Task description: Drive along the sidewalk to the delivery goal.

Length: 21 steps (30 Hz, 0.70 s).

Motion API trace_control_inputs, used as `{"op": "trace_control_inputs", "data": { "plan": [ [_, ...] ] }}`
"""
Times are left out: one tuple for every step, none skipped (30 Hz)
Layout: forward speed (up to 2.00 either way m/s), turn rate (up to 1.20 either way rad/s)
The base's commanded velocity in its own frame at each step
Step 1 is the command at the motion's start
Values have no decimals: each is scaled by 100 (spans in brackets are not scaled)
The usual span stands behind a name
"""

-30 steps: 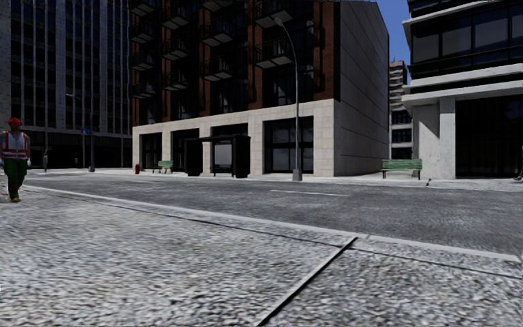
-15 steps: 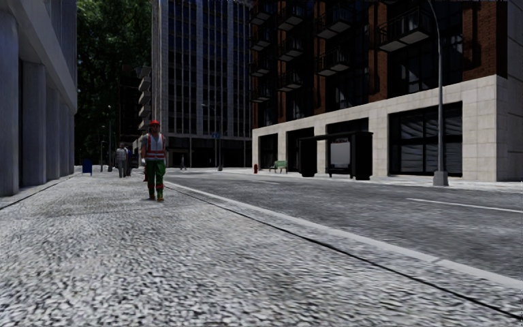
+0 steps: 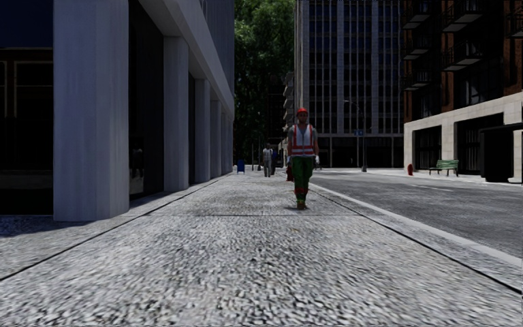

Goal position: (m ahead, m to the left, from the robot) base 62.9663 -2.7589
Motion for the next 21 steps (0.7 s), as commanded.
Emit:
{"op": "trace_control_inputs", "data": {
  "plan": [
    [200, 95],
    [200, 95],
    [200, 0],
    [200, 0],
    [200, 0],
    [200, 0],
    [200, 0],
    [200, 0],
    [200, 0],
    [200, 0],
    [200, 0],
    [200, 0],
    [200, 0],
    [200, 0],
    [200, 0],
    [200, 0],
    [200, 0],
    [200, 0],
    [200, 0],
    [200, 0],
    [200, 0]
  ]
}}
